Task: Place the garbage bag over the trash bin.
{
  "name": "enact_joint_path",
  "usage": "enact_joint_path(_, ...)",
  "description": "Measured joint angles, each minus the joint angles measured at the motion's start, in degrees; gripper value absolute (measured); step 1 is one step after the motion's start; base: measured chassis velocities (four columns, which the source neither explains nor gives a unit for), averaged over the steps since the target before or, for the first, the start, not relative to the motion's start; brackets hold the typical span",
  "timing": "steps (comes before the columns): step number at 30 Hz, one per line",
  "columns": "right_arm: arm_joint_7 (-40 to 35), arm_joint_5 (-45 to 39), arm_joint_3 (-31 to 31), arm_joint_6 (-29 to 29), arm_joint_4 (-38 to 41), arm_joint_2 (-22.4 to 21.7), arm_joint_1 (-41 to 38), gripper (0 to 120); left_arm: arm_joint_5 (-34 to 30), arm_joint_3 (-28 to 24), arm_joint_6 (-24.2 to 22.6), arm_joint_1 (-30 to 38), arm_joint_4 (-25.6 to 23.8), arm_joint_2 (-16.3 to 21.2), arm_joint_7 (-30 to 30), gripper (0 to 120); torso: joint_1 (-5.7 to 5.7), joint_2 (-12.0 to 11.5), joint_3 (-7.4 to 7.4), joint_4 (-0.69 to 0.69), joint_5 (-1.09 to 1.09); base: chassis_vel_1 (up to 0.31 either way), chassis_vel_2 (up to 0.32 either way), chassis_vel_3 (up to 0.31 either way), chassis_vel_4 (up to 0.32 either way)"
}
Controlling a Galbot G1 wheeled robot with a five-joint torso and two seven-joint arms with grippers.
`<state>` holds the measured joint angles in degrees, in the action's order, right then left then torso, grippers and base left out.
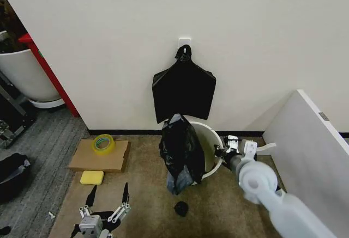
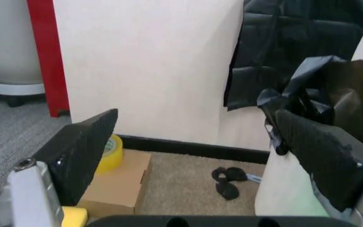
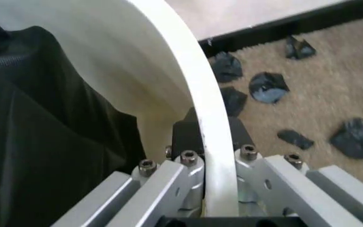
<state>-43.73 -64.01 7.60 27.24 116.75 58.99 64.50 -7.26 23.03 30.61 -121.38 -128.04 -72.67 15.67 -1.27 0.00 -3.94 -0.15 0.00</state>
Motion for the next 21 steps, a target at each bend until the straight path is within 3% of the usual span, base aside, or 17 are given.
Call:
enact_joint_path(20,-0.44,2.74,-2.05,0.60,-1.18,3.40,1.94,0,0.40,-0.63,-0.19,0.00,0.13,-0.37,-0.08,99,-0.01,-0.01,0.00,0.00,0.01,0.000,0.000,0.000,0.000)
enact_joint_path(21,-0.02,2.76,-1.86,0.58,-1.23,3.46,2.11,4,0.42,-0.80,-0.19,0.08,0.14,-0.41,-0.07,99,-0.01,-0.01,0.00,0.00,0.01,0.000,0.000,0.000,0.000)
